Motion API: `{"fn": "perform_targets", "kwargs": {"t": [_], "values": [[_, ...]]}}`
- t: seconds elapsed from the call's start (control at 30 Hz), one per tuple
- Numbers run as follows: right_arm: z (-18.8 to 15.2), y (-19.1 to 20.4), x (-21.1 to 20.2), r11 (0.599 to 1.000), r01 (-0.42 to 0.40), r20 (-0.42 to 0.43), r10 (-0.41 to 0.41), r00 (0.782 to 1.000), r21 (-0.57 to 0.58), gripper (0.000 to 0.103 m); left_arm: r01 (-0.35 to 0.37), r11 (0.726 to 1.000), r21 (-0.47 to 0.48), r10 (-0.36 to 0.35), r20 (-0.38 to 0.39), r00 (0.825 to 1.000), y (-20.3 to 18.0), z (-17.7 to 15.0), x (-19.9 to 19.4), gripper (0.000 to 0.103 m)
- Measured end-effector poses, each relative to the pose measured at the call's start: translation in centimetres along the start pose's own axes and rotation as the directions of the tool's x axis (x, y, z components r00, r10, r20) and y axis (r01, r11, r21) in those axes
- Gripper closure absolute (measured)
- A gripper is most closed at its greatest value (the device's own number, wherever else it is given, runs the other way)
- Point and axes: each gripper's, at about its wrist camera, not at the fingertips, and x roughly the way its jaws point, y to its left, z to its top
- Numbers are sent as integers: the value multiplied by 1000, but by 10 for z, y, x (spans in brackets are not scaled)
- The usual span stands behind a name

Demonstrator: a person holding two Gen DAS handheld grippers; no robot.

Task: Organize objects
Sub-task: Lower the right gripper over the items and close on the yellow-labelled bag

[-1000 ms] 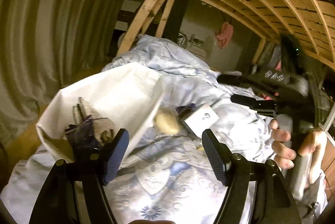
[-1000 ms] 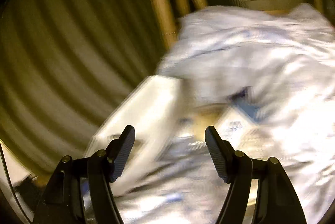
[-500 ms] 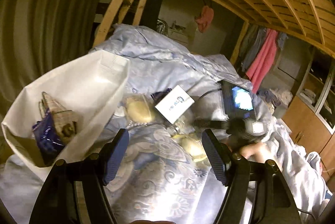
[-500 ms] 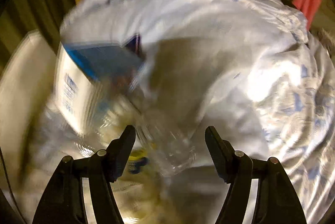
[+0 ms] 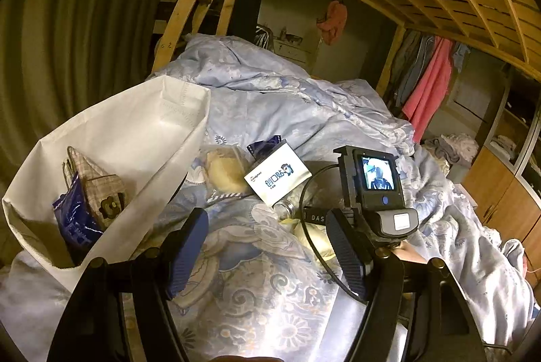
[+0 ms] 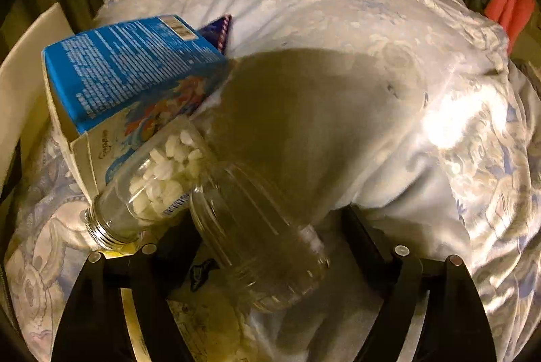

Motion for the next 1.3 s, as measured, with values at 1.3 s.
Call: {"fn": "perform_targets", "kwargs": {"t": [1.3], "values": [[11, 8, -40, 944, -245, -290, 303, 908, 221, 32, 41, 999, -24, -42, -32, 999, 9, -3, 9, 32]]}}
